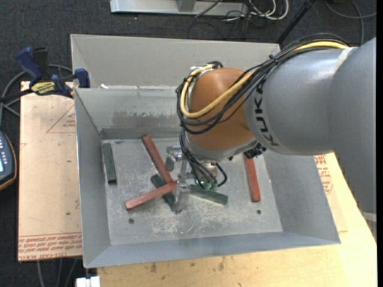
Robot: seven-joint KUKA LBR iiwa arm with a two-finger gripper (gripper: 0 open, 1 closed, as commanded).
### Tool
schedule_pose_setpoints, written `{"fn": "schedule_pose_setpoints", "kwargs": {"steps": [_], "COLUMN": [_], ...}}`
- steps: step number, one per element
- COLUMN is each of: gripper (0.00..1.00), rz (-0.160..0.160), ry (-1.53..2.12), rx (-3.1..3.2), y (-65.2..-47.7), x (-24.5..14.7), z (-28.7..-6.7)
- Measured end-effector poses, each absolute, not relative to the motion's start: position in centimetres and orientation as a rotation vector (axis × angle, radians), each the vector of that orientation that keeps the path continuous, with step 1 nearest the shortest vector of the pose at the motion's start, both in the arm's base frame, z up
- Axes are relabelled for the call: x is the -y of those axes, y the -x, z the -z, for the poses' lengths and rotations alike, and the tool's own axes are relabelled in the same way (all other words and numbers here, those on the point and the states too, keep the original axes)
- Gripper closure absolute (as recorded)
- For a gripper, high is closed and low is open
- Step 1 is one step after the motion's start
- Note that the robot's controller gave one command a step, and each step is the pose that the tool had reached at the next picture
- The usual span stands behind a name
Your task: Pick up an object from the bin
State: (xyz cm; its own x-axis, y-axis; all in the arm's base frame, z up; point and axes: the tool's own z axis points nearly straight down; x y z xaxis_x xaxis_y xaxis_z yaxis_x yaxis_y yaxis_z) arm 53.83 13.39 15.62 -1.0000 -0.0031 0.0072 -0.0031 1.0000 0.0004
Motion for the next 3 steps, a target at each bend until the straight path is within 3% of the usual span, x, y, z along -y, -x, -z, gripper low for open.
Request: {"fn": "schedule_pose_setpoints", "kwargs": {"steps": [1, 2, 3], "gripper": [0.00, 1.00, 1.00], "rz": [0.005, 0.008, 0.007], "ry": [-0.024, -0.022, -0.048], "rx": [3.146, 3.153, 3.151], "y": [-54.2, -54.5, -52.5], "x": [-14.1, -14.1, -17.0], "z": [-6.8, -7.3, -25.3]}}
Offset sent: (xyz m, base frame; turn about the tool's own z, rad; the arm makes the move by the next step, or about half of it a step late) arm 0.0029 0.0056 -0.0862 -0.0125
